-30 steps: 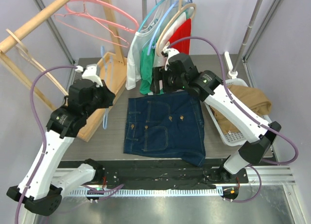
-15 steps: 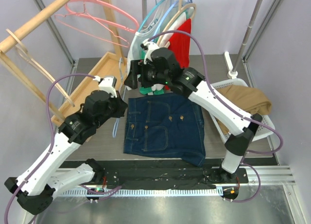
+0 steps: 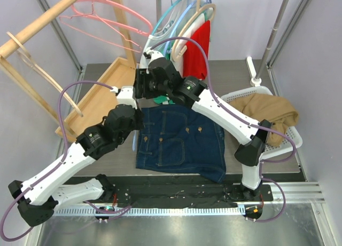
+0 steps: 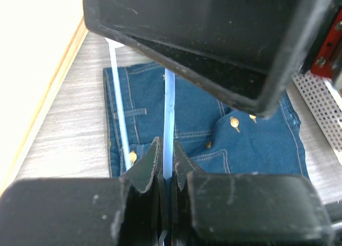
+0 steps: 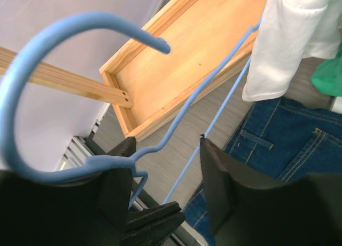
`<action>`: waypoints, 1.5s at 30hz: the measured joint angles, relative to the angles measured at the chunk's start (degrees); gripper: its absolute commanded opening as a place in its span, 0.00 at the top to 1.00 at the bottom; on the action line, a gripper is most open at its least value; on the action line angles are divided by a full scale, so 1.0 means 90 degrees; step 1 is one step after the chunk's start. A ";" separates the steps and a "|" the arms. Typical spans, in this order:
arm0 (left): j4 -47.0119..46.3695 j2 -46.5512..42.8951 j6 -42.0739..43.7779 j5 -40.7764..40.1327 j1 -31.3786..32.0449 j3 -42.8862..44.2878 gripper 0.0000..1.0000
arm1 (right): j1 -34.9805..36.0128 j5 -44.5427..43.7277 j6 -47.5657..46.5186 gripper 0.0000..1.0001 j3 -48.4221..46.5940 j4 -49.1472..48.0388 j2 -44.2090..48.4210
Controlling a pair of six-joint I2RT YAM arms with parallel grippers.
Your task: Place the skirt on the hanger
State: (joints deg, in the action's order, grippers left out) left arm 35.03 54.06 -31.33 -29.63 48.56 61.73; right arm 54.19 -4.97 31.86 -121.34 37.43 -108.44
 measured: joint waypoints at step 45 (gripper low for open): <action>0.0515 0.0447 -0.1358 -0.0078 0.0199 -0.0376 0.36 | -0.0165 0.0357 0.0372 0.99 0.6064 -0.2188 0.2450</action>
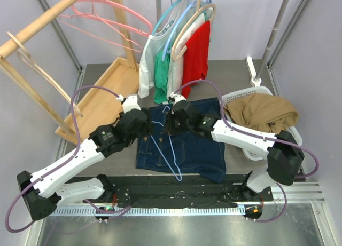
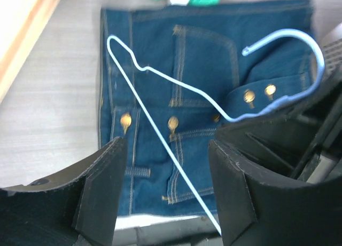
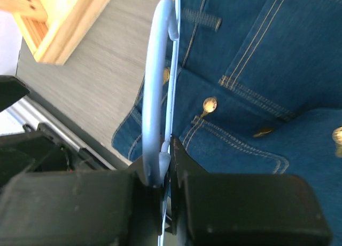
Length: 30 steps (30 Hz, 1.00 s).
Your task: Place the skirt on the hanger
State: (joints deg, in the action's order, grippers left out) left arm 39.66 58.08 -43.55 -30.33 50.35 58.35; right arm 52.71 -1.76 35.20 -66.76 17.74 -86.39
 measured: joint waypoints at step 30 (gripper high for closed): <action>0.1073 0.0330 -0.2443 0.1324 -0.0590 -0.2055 0.46 | 0.1020 -0.0529 0.1739 0.99 0.0969 -0.3245 -0.2072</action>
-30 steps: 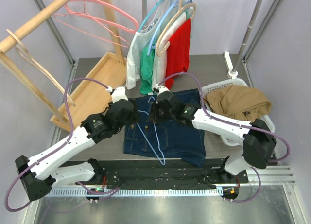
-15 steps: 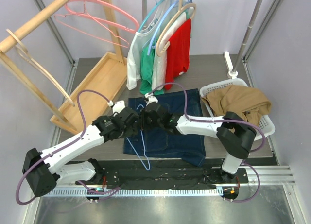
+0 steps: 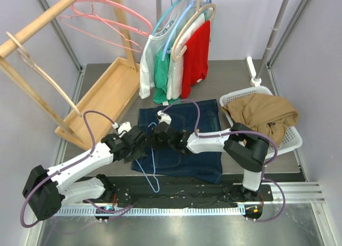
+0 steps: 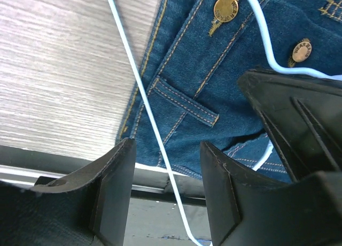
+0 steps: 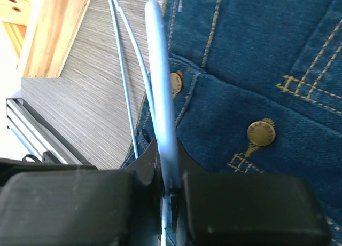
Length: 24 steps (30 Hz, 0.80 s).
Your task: Place the skirt on the hanger
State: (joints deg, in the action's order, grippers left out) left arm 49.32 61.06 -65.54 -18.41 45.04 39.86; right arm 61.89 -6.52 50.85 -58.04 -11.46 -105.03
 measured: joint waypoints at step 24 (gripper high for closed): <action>-0.0090 0.0226 -0.0413 -0.0250 -0.0068 -0.0262 0.38 | 0.0041 0.1042 0.1285 0.99 0.0075 -0.1042 -0.0447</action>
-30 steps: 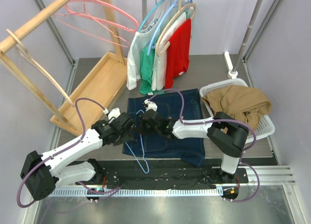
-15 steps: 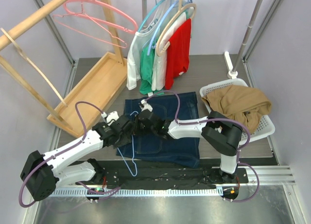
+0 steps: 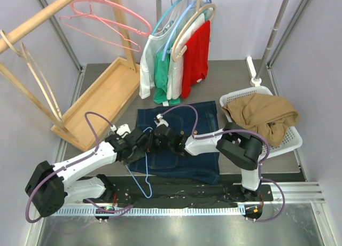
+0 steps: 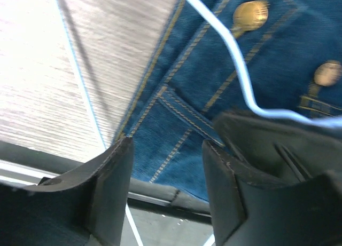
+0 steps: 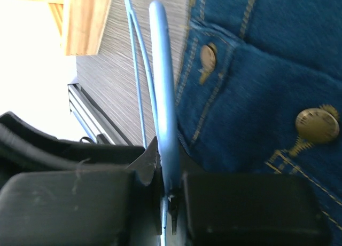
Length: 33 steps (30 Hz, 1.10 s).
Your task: Place the skirt on the hanger
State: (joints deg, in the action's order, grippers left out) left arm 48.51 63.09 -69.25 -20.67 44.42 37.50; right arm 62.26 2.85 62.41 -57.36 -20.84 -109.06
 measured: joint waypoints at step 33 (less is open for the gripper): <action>0.0223 -0.0452 0.0092 0.0384 0.0209 0.0238 1.00 | 0.0143 -0.1518 -0.1479 0.99 0.0391 0.0260 0.0648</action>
State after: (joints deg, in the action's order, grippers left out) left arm 50.52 59.02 -68.42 -17.21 46.30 39.64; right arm 63.55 -10.81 49.10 -53.84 -18.50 -103.22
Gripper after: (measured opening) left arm 0.059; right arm 0.074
